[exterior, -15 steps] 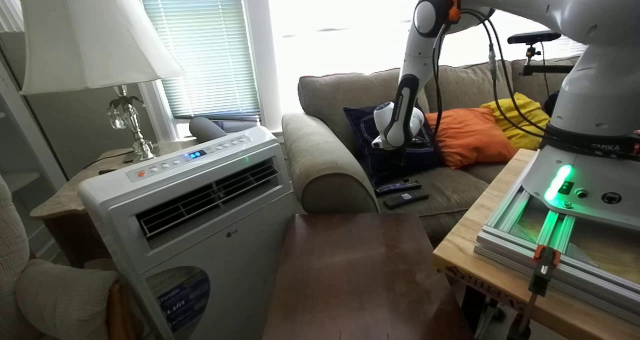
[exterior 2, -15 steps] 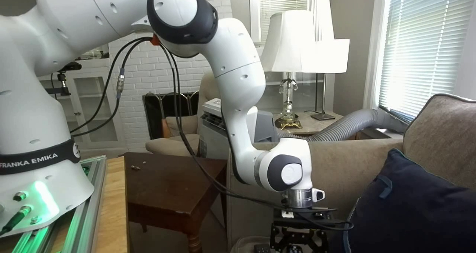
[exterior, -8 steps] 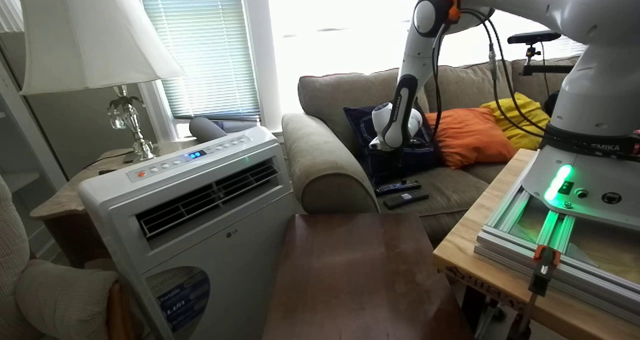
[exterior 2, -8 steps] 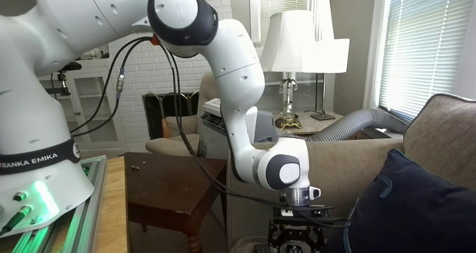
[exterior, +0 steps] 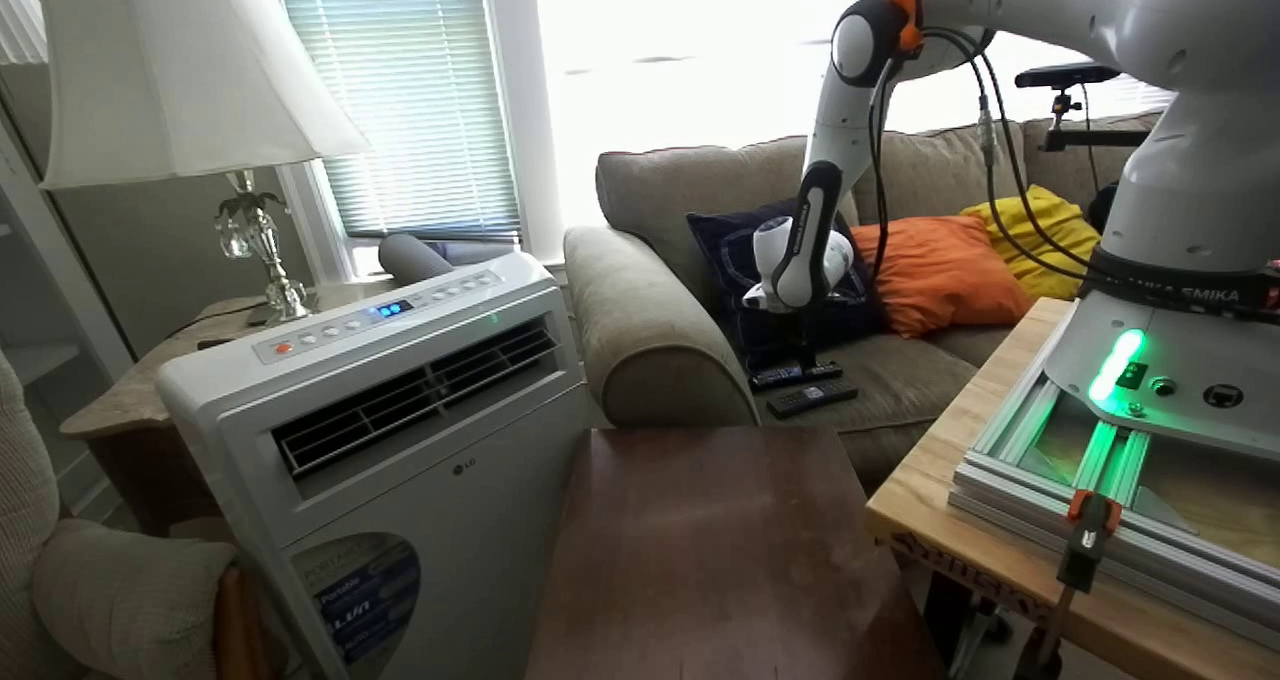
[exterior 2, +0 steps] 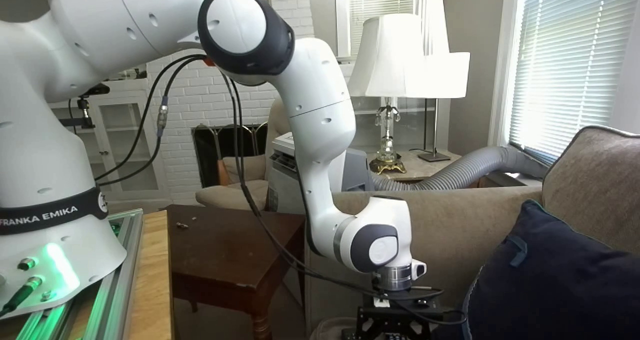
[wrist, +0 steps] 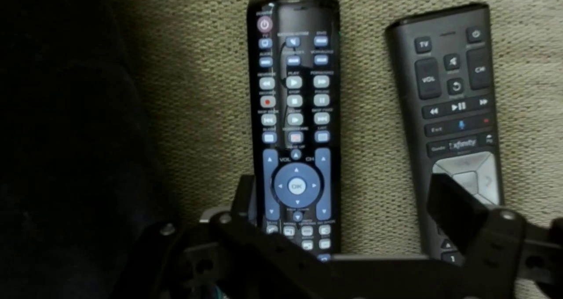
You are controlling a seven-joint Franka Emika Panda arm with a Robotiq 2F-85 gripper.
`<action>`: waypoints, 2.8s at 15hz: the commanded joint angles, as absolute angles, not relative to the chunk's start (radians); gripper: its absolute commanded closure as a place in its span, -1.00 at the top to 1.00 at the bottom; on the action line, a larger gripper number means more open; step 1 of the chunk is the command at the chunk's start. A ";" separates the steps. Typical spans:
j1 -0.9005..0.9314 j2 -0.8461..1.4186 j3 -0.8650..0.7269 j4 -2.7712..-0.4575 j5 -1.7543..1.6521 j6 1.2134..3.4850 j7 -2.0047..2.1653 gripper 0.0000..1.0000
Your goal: Put both remotes on the left armrest of the chair
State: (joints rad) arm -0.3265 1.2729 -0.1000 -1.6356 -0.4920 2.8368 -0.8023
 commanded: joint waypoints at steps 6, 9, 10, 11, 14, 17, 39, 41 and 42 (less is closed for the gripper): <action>-0.375 1.340 -0.057 -1.562 -0.435 2.895 -0.835 1.00; -0.376 1.349 -0.052 -1.542 -0.424 2.890 -0.834 1.00; -0.375 1.353 -0.052 -1.534 -0.422 2.891 -0.833 1.00; -0.371 1.360 -0.057 -1.525 -0.422 2.894 -0.831 1.00; -0.361 1.377 -0.070 -1.503 -0.424 2.901 -0.820 0.32; -0.361 1.391 -0.073 -1.485 -0.424 2.899 -0.821 -0.12; -0.352 0.651 -0.027 -2.306 -0.500 3.151 -0.980 -0.43; -0.348 0.587 0.000 -2.375 -0.497 3.169 -0.981 -0.43; -0.347 0.560 0.014 -2.405 -0.492 3.180 -0.978 -0.43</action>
